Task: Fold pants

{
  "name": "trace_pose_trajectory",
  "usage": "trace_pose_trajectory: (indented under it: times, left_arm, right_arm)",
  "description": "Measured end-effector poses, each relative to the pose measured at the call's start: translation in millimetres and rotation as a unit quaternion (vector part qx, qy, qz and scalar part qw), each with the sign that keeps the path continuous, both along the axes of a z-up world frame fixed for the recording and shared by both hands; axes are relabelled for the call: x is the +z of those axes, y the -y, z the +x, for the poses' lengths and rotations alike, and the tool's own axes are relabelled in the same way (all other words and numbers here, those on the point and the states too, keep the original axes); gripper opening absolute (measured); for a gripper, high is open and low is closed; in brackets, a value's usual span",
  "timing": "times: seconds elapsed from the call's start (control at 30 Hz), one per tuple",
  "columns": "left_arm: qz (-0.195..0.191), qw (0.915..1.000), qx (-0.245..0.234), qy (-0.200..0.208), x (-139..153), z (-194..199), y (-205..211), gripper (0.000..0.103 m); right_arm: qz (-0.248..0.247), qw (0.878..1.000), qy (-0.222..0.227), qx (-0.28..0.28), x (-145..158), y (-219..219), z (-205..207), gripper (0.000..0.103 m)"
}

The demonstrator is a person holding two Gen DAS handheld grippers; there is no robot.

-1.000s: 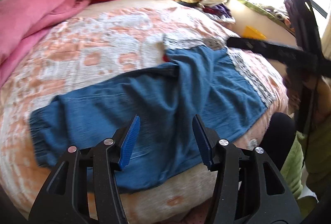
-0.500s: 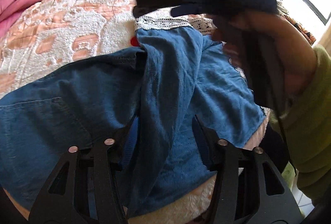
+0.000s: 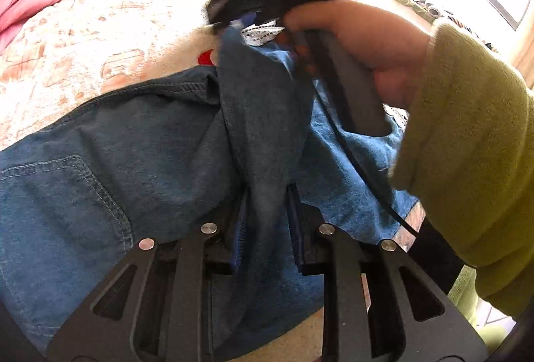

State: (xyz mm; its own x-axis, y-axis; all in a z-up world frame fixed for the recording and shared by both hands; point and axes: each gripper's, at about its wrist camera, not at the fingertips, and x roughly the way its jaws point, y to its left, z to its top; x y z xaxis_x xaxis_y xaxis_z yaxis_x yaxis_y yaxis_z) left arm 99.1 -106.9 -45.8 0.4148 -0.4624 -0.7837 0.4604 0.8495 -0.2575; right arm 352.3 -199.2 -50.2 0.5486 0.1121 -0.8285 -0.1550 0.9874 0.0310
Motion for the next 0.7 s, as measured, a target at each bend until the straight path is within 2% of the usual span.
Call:
trace_pose_trajectory:
  times: [0.07,0.23,0.4,0.47,0.5,0.53,0.7]
  left_arm:
    - [-0.001,1.0,0.002,0.001,2,0,-3,0.018]
    - [0.012,0.9997,0.008,0.021,10,-9,-7,0.03]
    - [0.031,0.9983,0.014,0.047,17,-12,-6,0.031]
    - [0.039,0.9977,0.014,0.053,20,-15,-6,0.027]
    - [0.041,0.9977,0.012,0.053,19,-13,-8,0.011]
    - [0.04,0.9977,0.007,0.053,20,-16,-7,0.002]
    - [0.056,0.9957,-0.012,0.072,22,-23,1,0.001]
  right_arm:
    - [0.022,1.0,0.021,0.001,14,13,-11,0.009]
    - [0.058,0.996,0.071,-0.002,53,50,-54,0.008]
    - [0.13,0.987,0.089,-0.035,80,105,-105,0.008]
    - [0.148,0.984,0.09,-0.047,85,122,-120,0.008]
    - [0.156,0.982,0.09,-0.052,86,130,-128,0.008]
    - [0.172,0.979,0.089,-0.057,88,140,-140,0.008]
    - [0.205,0.972,0.083,-0.074,83,168,-186,0.008]
